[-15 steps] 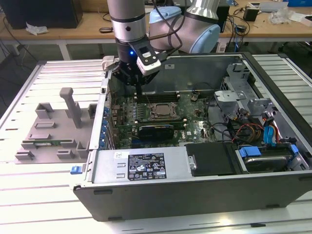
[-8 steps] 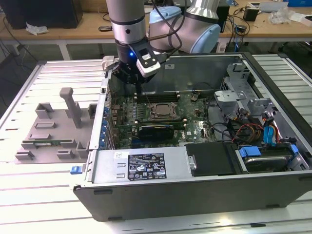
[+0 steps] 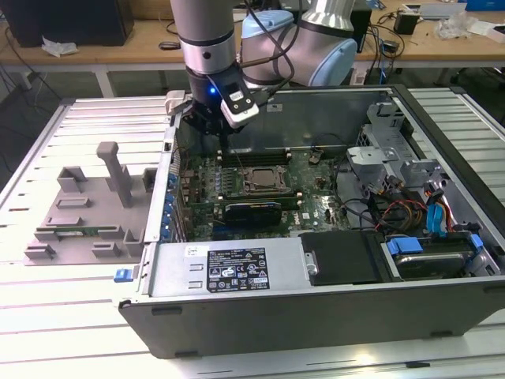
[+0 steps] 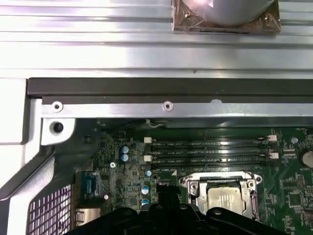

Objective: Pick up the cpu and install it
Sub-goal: 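Install the first cpu locking lever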

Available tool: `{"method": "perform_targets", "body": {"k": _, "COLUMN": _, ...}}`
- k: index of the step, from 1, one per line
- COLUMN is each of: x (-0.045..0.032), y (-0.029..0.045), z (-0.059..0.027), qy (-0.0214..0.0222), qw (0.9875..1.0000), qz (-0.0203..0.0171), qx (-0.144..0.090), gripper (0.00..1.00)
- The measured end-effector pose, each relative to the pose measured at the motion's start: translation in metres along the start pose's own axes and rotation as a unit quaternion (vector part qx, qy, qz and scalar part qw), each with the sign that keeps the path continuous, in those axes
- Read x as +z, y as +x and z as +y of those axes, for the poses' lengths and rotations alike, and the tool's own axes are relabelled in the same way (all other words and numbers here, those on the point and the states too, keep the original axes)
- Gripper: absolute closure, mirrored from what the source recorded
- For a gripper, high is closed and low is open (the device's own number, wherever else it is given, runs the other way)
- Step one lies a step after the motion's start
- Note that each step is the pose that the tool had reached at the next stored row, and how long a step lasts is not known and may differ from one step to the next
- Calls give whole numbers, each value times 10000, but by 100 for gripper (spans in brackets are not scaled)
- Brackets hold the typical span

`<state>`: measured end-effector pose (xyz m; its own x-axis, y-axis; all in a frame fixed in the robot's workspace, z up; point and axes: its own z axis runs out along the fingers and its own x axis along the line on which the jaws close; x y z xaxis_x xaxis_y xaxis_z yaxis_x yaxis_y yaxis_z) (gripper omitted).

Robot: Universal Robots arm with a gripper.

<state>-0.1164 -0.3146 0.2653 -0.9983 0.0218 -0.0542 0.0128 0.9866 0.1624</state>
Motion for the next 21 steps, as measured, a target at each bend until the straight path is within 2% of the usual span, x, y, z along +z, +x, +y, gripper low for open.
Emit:
{"method": "perform_targets", "body": {"k": 1, "x": 3, "y": 1, "z": -1, "qy": -90, "qw": 10000, "qz": 1, "qx": 4, "gripper": 89}}
{"method": "perform_targets", "body": {"k": 2, "x": 10, "y": 2, "z": -2, "qy": -133, "qw": 9999, "qz": 2, "qx": 7, "gripper": 89}}
{"method": "perform_targets", "body": {"k": 3, "x": 20, "y": 3, "z": -3, "qy": -146, "qw": 9999, "qz": 1, "qx": 8, "gripper": 89}}
{"method": "perform_targets", "body": {"k": 6, "x": 56, "y": 2, "z": -10, "qy": -155, "qw": 9999, "qz": 2, "qx": 7, "gripper": 89}}
{"method": "perform_targets", "body": {"k": 9, "x": 65, "y": -68, "z": -9, "qy": -154, "qw": 9999, "qz": 3, "qx": 8, "gripper": 89}}
{"method": "perform_targets", "body": {"k": 12, "x": 73, "y": -179, "z": -8, "qy": -154, "qw": 9999, "qz": 5, "qx": 9, "gripper": 89}}
{"method": "perform_targets", "body": {"k": 14, "x": 87, "y": -349, "z": -7, "qy": -155, "qw": 9999, "qz": 19, "qx": 11, "gripper": 89}}
{"method": "perform_targets", "body": {"k": 15, "x": 97, "y": -476, "z": -6, "qy": -154, "qw": 9999, "qz": 31, "qx": 13, "gripper": 89}}
{"method": "perform_targets", "body": {"k": 16, "x": 102, "y": -545, "z": -5, "qy": -154, "qw": 9999, "qz": 35, "qx": 14, "gripper": 89}}
{"method": "perform_targets", "body": {"k": 17, "x": 105, "y": -583, "z": -5, "qy": -153, "qw": 9999, "qz": 38, "qx": 14, "gripper": 89}}
{"method": "perform_targets", "body": {"k": 20, "x": 107, "y": -593, "z": -4, "qy": -151, "qw": 9999, "qz": 36, "qx": 14, "gripper": 89}}
{"method": "perform_targets", "body": {"k": 21, "x": 110, "y": -593, "z": -5, "qy": -133, "qw": 9999, "qz": 34, "qx": 17, "gripper": 89}}
